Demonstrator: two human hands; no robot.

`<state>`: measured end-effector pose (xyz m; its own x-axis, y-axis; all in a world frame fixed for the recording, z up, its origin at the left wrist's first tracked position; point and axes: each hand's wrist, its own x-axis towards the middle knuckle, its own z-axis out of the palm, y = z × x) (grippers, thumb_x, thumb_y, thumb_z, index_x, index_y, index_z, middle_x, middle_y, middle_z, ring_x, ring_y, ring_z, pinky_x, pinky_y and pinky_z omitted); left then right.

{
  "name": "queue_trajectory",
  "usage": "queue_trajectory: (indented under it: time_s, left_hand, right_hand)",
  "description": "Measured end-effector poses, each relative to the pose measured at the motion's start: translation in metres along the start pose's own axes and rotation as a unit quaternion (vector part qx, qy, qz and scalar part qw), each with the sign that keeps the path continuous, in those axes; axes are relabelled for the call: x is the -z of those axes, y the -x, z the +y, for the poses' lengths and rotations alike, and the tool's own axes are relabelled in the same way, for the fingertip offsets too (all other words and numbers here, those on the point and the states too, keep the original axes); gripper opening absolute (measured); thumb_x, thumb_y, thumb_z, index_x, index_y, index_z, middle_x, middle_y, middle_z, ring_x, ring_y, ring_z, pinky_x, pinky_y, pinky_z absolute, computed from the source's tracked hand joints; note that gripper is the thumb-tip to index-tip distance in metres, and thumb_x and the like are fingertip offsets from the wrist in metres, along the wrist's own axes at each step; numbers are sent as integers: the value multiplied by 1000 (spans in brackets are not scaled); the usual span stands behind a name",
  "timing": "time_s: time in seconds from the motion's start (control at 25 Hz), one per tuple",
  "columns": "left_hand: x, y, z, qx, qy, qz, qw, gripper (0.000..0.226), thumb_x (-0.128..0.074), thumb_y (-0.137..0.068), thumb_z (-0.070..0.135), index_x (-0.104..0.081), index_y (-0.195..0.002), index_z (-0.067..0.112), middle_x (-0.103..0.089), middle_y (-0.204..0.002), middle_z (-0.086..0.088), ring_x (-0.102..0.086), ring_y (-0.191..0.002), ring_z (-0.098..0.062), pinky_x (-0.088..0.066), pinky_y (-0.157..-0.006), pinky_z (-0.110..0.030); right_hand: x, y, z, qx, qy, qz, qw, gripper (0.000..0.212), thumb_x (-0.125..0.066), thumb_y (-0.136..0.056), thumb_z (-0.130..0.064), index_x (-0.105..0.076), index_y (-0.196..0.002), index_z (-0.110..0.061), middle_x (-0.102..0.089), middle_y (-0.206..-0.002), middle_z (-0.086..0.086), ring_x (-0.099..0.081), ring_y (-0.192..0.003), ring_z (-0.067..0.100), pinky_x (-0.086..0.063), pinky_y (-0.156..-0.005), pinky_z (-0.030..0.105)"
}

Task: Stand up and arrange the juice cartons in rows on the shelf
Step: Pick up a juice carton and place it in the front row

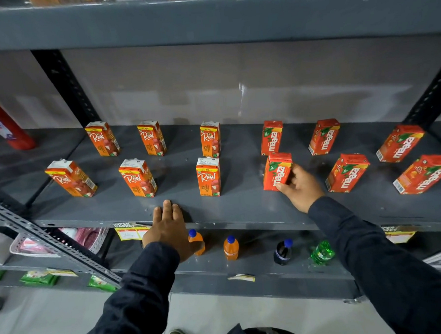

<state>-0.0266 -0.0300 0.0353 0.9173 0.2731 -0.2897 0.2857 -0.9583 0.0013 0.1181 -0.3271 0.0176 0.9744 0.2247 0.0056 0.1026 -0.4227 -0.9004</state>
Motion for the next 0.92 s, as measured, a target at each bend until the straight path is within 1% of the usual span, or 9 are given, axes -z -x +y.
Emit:
queue_trajectory:
  time_s: [0.12,0.24,0.28,0.36,0.48,0.64,0.76,0.84,0.92]
  left_hand:
    - [-1,0,1,1,-6,5,1000,120,-65,-73,71,0,-152,9,5,-162,-10,2,-148,-33,-29,-115,-48]
    - [-1,0,1,0,-12,8,1000,120,-64,-73,72,0,-152,8,4,-162,-10,2,-148,-34,-28,-116,-48]
    - [-2,0,1,-1,-11,8,1000,120,-63,-73,72,0,-152,8,4,-162,-10,2,-148,-34,-28,-116,-48]
    - [-2,-1,1,-1,-9,6,1000,120,-64,-73,72,0,-152,8,4,-162,-10,2,-148,-33,-28,-116,-49]
    - [-2,-1,0,-3,-9,6,1000,121,-63,-72,73,0,-152,9,4,-162,-10,2,-148,-33,-27,-116,-49]
    - [-2,0,0,-4,-14,7,1000,121,-63,-72,74,0,-152,8,4,-162,-11,2,-148,-34,-26,-117,-48]
    - [-3,-1,1,-1,-17,12,1000,120,-63,-72,73,0,-152,8,3,-162,-11,1,-148,-34,-28,-116,-48]
    - [-4,-2,2,1,-23,16,1000,120,-63,-72,73,-1,-152,8,2,-162,-10,0,-148,-33,-29,-115,-49]
    - [-7,-1,1,9,-25,21,999,121,-63,-71,74,-1,-152,9,3,-162,-9,0,-148,-32,-30,-115,-50]
  right_hand:
    - [-1,1,2,-2,9,3,1000,47,-68,-81,-15,-47,-119,-34,-61,-113,-12,-60,-108,10,-46,-95,32]
    - [-4,7,-2,17,5,15,1000,65,-74,-73,-20,-39,-115,-57,-60,-114,-16,-59,-109,6,-46,-92,31]
    - [-6,8,-1,21,5,30,999,68,-76,-71,-23,-38,-114,-58,-60,-116,-14,-59,-108,6,-47,-90,29]
    - [-8,8,-1,18,22,57,998,66,-77,-70,-26,-39,-120,-48,-59,-114,-12,-61,-107,11,-46,-85,27]
    - [-8,5,2,4,37,58,998,63,-75,-75,-22,-42,-128,-29,-58,-111,-15,-62,-106,14,-47,-87,28]
    - [-12,11,-5,2,20,67,998,77,-81,-63,-35,-36,-126,-37,-58,-105,-21,-60,-95,1,-48,-81,25]
    - [-21,13,-8,3,78,90,993,78,-81,-59,-45,-35,-122,-36,-58,-106,-14,-58,-87,3,-44,-72,22]
    - [-22,12,-8,2,83,92,992,81,-81,-61,-43,-34,-126,-32,-59,-116,-7,-60,-98,12,-47,-78,27]
    - [-21,15,-9,4,71,131,989,95,-82,-62,-38,-26,-137,-26,-50,-132,3,-53,-118,21,-47,-93,37]
